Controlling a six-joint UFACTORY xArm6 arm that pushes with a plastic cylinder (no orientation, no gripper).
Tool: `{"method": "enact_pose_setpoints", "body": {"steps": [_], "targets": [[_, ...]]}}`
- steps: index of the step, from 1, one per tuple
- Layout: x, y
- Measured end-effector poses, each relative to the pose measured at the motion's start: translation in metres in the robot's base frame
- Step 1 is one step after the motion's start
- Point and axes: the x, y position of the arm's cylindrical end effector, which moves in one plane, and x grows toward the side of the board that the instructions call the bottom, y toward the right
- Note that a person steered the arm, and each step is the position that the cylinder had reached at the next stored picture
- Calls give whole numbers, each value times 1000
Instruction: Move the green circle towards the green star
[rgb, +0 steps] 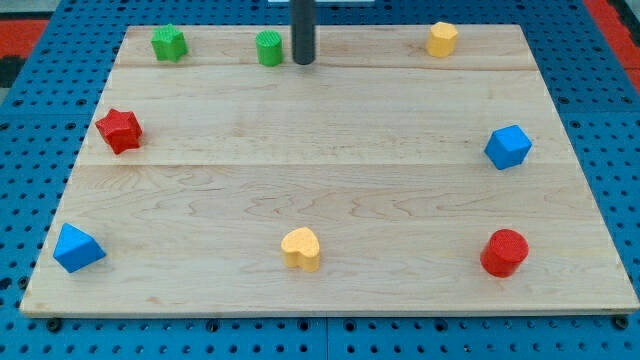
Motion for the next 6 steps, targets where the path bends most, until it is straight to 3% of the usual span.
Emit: {"method": "enact_pose_setpoints", "body": {"steps": [2, 3, 4, 5, 6], "targets": [[-8, -78], [-10, -8], [-60, -37], [-65, -111], [-24, -172]]}}
